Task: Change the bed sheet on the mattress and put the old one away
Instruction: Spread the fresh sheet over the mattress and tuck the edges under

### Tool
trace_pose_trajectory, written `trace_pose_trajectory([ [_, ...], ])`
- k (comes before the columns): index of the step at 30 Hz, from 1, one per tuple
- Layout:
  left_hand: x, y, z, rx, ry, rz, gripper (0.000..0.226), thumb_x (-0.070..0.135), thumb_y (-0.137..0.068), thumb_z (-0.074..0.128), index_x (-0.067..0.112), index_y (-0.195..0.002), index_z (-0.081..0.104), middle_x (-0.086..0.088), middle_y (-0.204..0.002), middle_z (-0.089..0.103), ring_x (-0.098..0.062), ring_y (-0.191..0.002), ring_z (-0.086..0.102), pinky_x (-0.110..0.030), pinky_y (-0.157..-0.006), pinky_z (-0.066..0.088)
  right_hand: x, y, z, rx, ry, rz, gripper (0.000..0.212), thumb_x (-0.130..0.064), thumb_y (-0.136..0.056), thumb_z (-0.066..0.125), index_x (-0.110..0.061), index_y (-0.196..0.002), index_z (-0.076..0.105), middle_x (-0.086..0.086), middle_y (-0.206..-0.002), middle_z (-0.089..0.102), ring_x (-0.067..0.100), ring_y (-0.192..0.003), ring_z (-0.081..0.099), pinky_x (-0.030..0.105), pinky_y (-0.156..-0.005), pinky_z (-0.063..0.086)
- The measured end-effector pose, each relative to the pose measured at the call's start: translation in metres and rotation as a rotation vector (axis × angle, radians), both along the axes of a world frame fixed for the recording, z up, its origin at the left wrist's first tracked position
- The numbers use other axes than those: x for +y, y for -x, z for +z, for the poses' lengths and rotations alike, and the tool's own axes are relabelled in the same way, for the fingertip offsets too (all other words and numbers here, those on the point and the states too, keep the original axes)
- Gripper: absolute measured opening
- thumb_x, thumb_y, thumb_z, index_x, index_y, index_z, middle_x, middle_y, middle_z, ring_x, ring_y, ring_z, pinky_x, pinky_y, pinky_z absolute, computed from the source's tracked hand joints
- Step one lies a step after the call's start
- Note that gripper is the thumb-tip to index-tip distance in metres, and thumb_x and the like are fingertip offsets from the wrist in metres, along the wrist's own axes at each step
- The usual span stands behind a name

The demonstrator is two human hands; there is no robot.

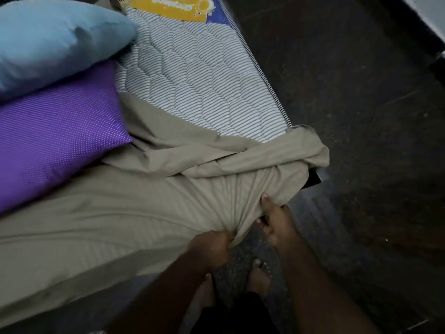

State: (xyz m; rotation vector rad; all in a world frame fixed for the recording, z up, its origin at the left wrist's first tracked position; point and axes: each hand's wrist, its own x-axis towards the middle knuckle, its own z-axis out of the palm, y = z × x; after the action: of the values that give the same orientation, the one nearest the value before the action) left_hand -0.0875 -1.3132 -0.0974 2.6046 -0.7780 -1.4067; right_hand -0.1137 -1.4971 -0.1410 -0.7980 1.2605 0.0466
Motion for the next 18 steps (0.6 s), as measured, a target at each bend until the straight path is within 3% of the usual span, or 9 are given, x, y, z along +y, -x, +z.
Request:
trace_pose_trajectory([
  [2, 0.004, -0.003, 0.000, -0.063, 0.058, 0.041, 0.075, 0.065, -0.075, 0.021, 0.035, -0.133, 0.056, -0.001, -0.132, 0.063, -0.024, -0.120, 0.060, -0.033, -0.097, 0.047, -0.006, -0.013, 0.003, 0.004, 0.024, -0.055, 0.041, -0.030, -0.087, 0.077, -0.017, -0.123, 0.064, 0.004, -0.114, 0.072, 0.018, -0.081, 0.064, 0.023, -0.044, 0.045],
  [5, 0.007, -0.026, -0.004, -0.278, 0.225, 0.309, 0.042, 0.040, -0.091, 0.044, 0.030, -0.127, 0.062, -0.002, -0.127, 0.064, -0.026, -0.113, 0.063, -0.037, -0.094, 0.050, -0.016, -0.015, 0.005, 0.043, 0.064, -0.092, 0.029, -0.030, -0.085, 0.079, -0.019, -0.109, 0.067, 0.000, -0.100, 0.070, 0.015, -0.074, 0.061, 0.022, -0.044, 0.040],
  [7, 0.006, -0.053, 0.001, -0.392, 0.297, 0.438, 0.048, 0.032, -0.088, 0.047, 0.022, -0.133, 0.057, -0.010, -0.127, 0.060, -0.033, -0.112, 0.061, -0.044, -0.092, 0.052, -0.018, -0.008, 0.011, 0.033, 0.057, -0.106, 0.016, -0.030, -0.091, 0.072, -0.019, -0.100, 0.065, -0.001, -0.091, 0.065, 0.013, -0.065, 0.055, 0.020, -0.041, 0.038],
  [10, -0.010, -0.093, 0.011, -0.477, 0.270, 0.458, 0.067, 0.027, -0.090, 0.055, 0.024, -0.153, 0.030, -0.012, -0.134, 0.052, -0.038, -0.114, 0.058, -0.048, -0.089, 0.052, -0.033, 0.009, 0.023, -0.012, 0.065, -0.131, 0.009, -0.024, -0.099, 0.062, -0.021, -0.091, 0.059, 0.002, -0.093, 0.060, 0.018, -0.072, 0.054, 0.021, -0.042, 0.045],
  [12, -0.028, -0.114, 0.013, -0.463, 0.183, 0.418, 0.082, 0.031, -0.094, 0.055, 0.028, -0.159, 0.006, -0.015, -0.126, 0.059, -0.038, -0.108, 0.061, -0.047, -0.088, 0.050, -0.046, 0.022, 0.029, 0.010, 0.122, -0.188, 0.010, -0.019, -0.100, 0.060, -0.017, -0.091, 0.057, 0.005, -0.095, 0.058, 0.022, -0.077, 0.057, 0.032, -0.054, 0.057],
  [14, -0.041, -0.131, 0.012, -0.408, 0.093, 0.411, 0.087, 0.032, -0.095, 0.054, 0.028, -0.160, -0.003, -0.020, -0.118, 0.064, -0.040, -0.108, 0.063, -0.046, -0.090, 0.049, -0.058, 0.045, 0.028, 0.085, 0.202, -0.313, 0.014, -0.011, -0.100, 0.059, -0.011, -0.087, 0.054, 0.008, -0.086, 0.054, 0.023, -0.076, 0.056, 0.041, -0.062, 0.062],
  [16, -0.045, -0.145, 0.011, -0.370, 0.028, 0.406, 0.072, 0.027, -0.095, 0.052, 0.026, -0.158, 0.018, -0.020, -0.123, 0.064, -0.040, -0.116, 0.059, -0.044, -0.097, 0.046, -0.064, 0.076, 0.020, 0.170, 0.245, -0.372, 0.022, -0.003, -0.099, 0.056, -0.013, -0.080, 0.052, 0.008, -0.074, 0.057, 0.027, -0.073, 0.056, 0.034, -0.050, 0.060],
  [17, -0.045, -0.150, 0.011, -0.380, 0.031, 0.394, 0.060, 0.023, -0.094, 0.051, 0.023, -0.152, 0.035, -0.018, -0.125, 0.064, -0.038, -0.118, 0.058, -0.042, -0.099, 0.045, -0.064, 0.087, 0.015, 0.220, 0.268, -0.335, 0.022, -0.001, -0.098, 0.056, -0.015, -0.081, 0.053, 0.007, -0.073, 0.060, 0.031, -0.078, 0.059, 0.030, -0.048, 0.058],
  [18, -0.045, -0.154, 0.011, -0.403, 0.056, 0.395, 0.049, 0.020, -0.093, 0.050, 0.021, -0.142, 0.048, -0.016, -0.125, 0.065, -0.036, -0.119, 0.058, -0.040, -0.098, 0.045, -0.063, 0.096, 0.009, 0.299, 0.348, -0.167, 0.018, -0.001, -0.097, 0.056, -0.015, -0.085, 0.055, 0.008, -0.079, 0.062, 0.034, -0.088, 0.062, 0.028, -0.054, 0.057],
])
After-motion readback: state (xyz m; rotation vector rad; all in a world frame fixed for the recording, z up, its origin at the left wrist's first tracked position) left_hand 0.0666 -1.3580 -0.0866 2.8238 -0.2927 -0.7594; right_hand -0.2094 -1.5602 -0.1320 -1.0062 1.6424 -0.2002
